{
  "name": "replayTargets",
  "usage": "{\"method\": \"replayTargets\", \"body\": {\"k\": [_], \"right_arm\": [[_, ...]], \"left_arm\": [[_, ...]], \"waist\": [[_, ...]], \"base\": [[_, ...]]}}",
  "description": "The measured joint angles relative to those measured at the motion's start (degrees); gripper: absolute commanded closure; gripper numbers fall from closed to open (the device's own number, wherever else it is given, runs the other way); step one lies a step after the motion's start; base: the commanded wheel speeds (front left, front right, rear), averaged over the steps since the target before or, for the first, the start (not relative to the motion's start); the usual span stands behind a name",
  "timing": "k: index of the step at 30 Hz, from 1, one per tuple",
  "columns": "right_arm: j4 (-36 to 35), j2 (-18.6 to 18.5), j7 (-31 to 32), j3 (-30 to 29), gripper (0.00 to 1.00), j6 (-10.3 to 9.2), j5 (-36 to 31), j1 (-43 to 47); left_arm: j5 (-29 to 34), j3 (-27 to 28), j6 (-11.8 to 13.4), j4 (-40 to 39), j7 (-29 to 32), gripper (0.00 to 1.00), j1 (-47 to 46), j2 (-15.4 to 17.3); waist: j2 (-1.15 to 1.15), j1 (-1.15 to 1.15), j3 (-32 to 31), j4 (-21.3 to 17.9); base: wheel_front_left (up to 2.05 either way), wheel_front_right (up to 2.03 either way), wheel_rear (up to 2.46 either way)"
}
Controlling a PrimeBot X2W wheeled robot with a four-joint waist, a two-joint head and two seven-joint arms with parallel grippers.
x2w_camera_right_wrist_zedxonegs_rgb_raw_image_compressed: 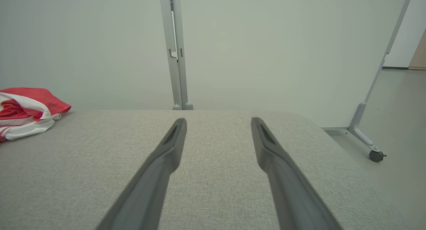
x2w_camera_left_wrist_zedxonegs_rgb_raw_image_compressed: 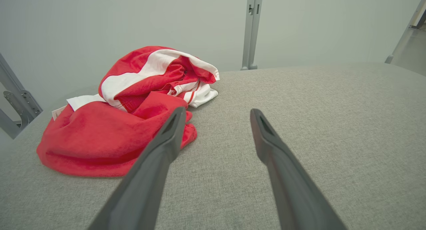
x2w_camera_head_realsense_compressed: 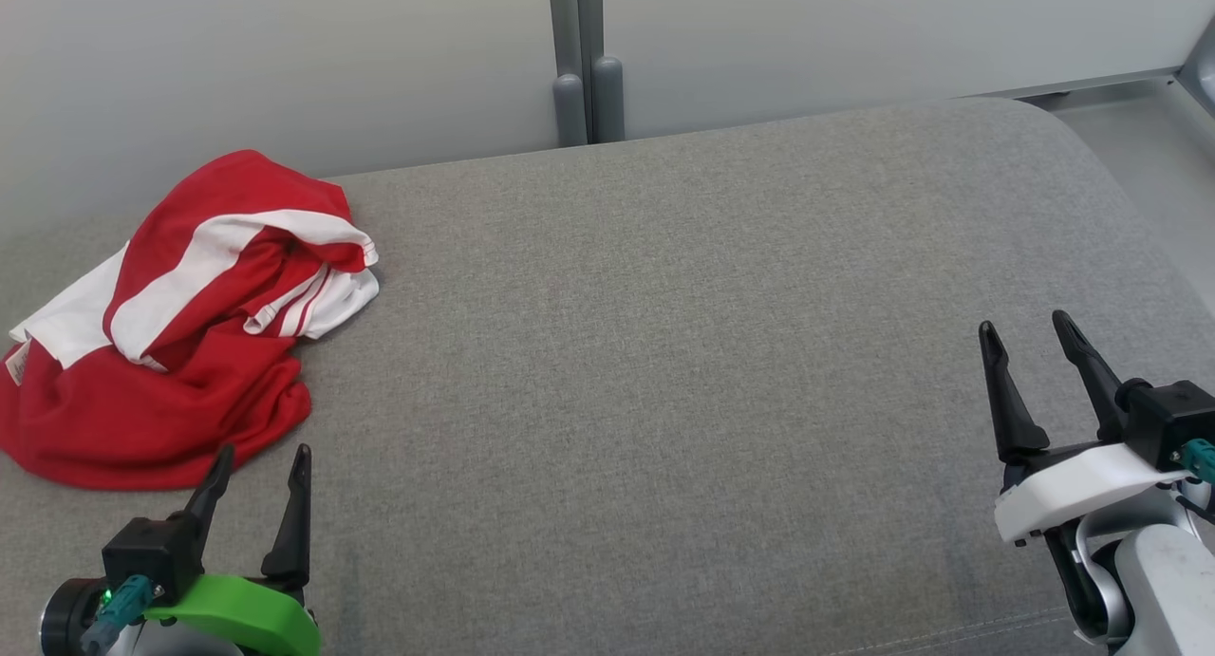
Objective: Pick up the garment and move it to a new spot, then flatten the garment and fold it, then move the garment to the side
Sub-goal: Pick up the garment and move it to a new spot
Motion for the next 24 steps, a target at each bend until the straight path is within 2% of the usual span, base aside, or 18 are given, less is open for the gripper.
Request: {"method": "replayTargets", "body": {"k": [7, 12, 24], "right_arm": [[0.11, 0.11, 0.0, -0.85, 0.0, 0.58, -0.11, -0.05], [-0.02, 0.09, -0.01, -1.83, 0.0, 0.77, -0.37, -0.04], [0.12, 0.96, -0.01, -0.7, 0.0, 2.87, -1.02, -0.51]], "left_arm": [[0.01, 0.18, -0.79, 0.45, 0.0, 0.0, -0.04, -0.37], [0.04, -0.22, -1.42, 1.1, 0.0, 0.0, -0.41, -1.53], [0.03, 3.88, -1.07, 2.41, 0.0, 0.0, 0.14, -1.46]], "waist": [[0.0, 0.0, 0.19, 0.22], [0.0, 0.0, 0.24, 1.75], [0.0, 0.0, -0.29, 10.07]], "base": [[0.0, 0.0, 0.0], [0.0, 0.0, 0.0], [0.0, 0.0, 0.0]]}}
